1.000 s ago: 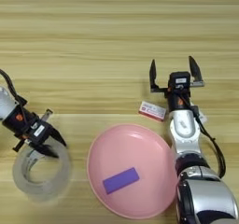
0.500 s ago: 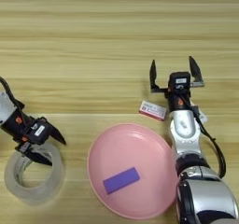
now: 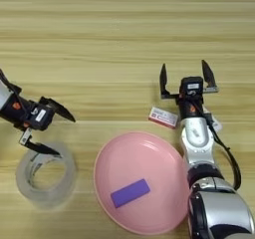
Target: Move the objects on the table
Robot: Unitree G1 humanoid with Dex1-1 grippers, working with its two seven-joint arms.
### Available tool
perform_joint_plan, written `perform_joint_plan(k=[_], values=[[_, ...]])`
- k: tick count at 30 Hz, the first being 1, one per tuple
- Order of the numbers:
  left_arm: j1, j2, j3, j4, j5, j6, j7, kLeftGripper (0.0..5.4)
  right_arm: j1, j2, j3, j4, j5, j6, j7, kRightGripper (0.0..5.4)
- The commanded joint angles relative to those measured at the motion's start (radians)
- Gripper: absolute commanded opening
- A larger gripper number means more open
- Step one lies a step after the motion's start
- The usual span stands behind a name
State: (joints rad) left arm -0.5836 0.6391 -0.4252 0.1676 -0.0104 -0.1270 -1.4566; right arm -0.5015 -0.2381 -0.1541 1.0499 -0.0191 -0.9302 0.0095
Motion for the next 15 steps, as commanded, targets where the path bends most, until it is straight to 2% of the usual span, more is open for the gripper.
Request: perform_joint_plan(k=[1,7,9,12,15], values=[[-0.044,0.015,0.026,-0.009,-0.003,-0.003,0.003,4.98,-0.008,-0.008,0.0,0.004,-0.001,-0.004,0.003,5.4],[-0.067,0.006,0.059,-0.011,-0.023,0.003,0.013,5.39,-0.01,-0.009,-0.001,0.007,-0.001,-0.003,0.003,5.4],[-0.069,-0.004,0.075,-0.018,-0.047,0.007,0.017,5.39,-0.009,-0.009,-0.001,0.007,-0.001,-0.004,0.003,5.4],[-0.075,-0.023,0.11,-0.027,-0.102,0.023,0.029,5.39,-0.009,-0.009,-0.001,0.006,-0.001,-0.004,0.003,5.4],[-0.073,-0.066,0.173,-0.035,-0.189,0.05,0.071,5.39,-0.007,-0.008,0.0,0.004,-0.002,-0.006,0.002,5.4]])
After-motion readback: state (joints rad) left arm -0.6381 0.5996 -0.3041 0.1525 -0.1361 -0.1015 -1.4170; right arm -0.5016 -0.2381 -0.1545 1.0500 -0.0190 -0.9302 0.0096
